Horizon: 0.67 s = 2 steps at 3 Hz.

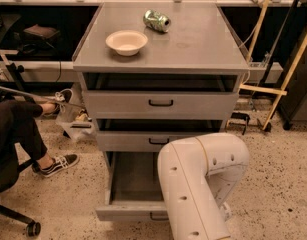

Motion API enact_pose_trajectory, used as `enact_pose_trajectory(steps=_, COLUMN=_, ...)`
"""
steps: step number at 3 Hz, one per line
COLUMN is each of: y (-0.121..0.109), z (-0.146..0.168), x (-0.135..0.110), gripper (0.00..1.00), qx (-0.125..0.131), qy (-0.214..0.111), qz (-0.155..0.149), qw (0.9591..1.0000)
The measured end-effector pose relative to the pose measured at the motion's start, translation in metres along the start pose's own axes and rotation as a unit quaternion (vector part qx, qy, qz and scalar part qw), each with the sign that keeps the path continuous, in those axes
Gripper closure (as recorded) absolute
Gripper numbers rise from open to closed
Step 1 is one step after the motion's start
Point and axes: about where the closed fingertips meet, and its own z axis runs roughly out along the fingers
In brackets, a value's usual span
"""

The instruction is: Open bottom drawer

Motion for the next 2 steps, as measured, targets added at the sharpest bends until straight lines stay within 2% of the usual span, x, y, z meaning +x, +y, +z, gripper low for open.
enact_pose_trajectory(steps=2, y=0.0, z=0.0, x=0.0, gripper=0.12, qx=0.0, qy=0.0, qz=0.0, qw=1.0)
